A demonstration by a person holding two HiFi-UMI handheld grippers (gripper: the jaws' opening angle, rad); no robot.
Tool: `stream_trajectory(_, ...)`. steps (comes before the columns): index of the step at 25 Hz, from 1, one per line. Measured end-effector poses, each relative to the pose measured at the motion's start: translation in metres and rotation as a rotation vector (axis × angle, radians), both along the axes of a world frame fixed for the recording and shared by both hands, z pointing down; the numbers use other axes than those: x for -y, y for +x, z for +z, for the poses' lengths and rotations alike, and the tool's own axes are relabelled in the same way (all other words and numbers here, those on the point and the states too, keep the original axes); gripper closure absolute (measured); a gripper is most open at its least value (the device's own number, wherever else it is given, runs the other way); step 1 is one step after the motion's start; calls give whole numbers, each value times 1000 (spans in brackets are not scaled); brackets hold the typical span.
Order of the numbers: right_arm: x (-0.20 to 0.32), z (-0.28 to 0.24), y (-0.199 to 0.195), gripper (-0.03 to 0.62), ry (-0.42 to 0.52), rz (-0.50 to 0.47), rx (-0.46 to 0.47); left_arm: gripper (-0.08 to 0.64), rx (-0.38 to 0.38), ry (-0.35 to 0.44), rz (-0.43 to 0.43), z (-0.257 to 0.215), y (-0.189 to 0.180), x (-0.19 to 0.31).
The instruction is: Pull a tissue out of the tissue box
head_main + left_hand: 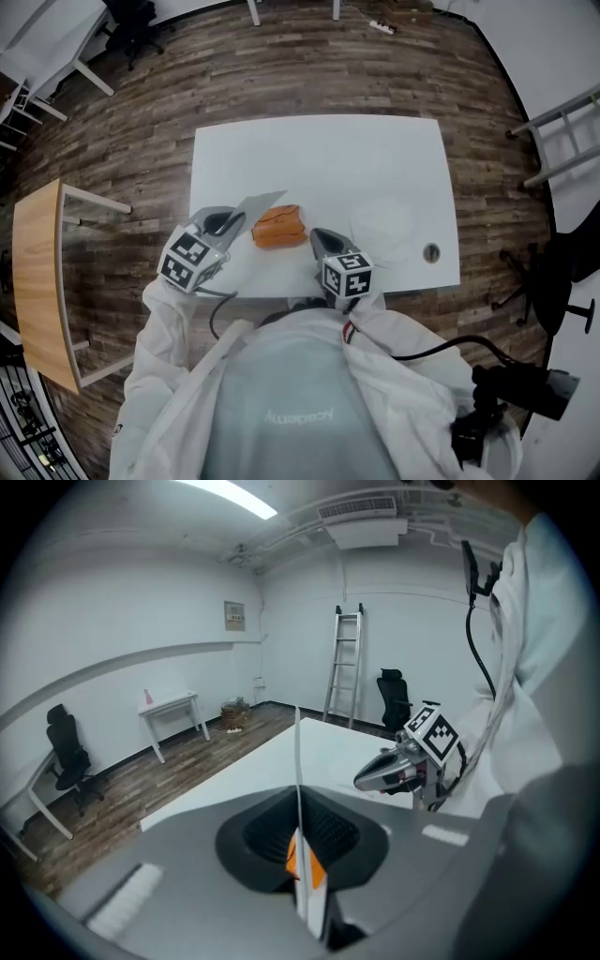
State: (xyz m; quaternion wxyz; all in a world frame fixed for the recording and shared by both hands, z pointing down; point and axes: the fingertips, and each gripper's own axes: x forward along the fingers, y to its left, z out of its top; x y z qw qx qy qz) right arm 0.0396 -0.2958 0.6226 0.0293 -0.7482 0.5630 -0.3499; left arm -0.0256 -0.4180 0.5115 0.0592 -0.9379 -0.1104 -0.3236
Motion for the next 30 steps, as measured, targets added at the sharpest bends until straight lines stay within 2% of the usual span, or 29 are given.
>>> stream_trajectory(3,0,-2,1,591,0,-1,-8,560,-47,-8,-69,-6,-5,10)
stream_trajectory(8,-3,-5,3,592,-1,-1,-26,560,-121,-71,-217,-3,-21,29)
stream_trajectory(22,-3,-13,8,592,-17,-6,-58,560,-272,-168,-538,18,-57,50)
stream_trajectory(26,-4,-17,8,592,-11,-1,-59,560,-333,-195,-619,24,-71,51)
stream_trajectory(30,-2,-21,9,592,-8,4,-56,560,-333,-203,-661,37,-76,49)
